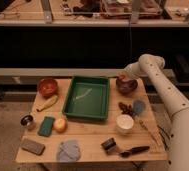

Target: Place pepper in purple bowl

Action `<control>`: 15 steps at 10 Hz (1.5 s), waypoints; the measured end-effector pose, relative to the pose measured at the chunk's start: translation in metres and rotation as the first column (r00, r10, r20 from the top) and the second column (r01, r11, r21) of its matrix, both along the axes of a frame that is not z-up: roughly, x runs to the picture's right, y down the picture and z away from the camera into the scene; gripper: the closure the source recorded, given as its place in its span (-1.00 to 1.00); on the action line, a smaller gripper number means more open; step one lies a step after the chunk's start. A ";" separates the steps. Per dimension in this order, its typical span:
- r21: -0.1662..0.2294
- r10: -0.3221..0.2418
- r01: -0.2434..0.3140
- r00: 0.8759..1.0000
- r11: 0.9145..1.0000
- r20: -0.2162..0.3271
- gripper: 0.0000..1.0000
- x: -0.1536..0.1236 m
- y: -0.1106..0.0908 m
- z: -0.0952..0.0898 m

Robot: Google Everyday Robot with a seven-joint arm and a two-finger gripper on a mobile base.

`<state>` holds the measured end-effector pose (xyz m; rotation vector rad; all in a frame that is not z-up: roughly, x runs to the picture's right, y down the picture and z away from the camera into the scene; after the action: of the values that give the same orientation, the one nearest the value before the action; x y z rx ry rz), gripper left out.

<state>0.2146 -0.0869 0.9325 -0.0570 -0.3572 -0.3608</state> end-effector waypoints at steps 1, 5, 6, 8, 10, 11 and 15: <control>0.026 -0.011 0.011 1.000 1.000 -0.005 1.00 -0.001 0.002 0.000; 0.120 -0.054 0.054 0.999 0.991 -0.003 1.00 -0.002 0.005 -0.004; 0.126 -0.063 0.063 0.998 0.990 -0.002 1.00 -0.004 0.004 -0.004; 0.127 -0.073 0.073 0.997 0.989 0.000 1.00 -0.007 0.003 -0.004; 0.117 -0.075 0.074 0.997 0.990 0.005 1.00 -0.010 0.003 -0.003; 0.111 -0.074 0.072 0.997 0.991 0.007 1.00 -0.010 0.003 -0.003; 0.094 -0.076 0.074 0.997 0.993 0.017 0.99 -0.014 0.001 -0.003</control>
<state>0.2006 -0.0855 0.9296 0.0248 -0.3585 -0.4524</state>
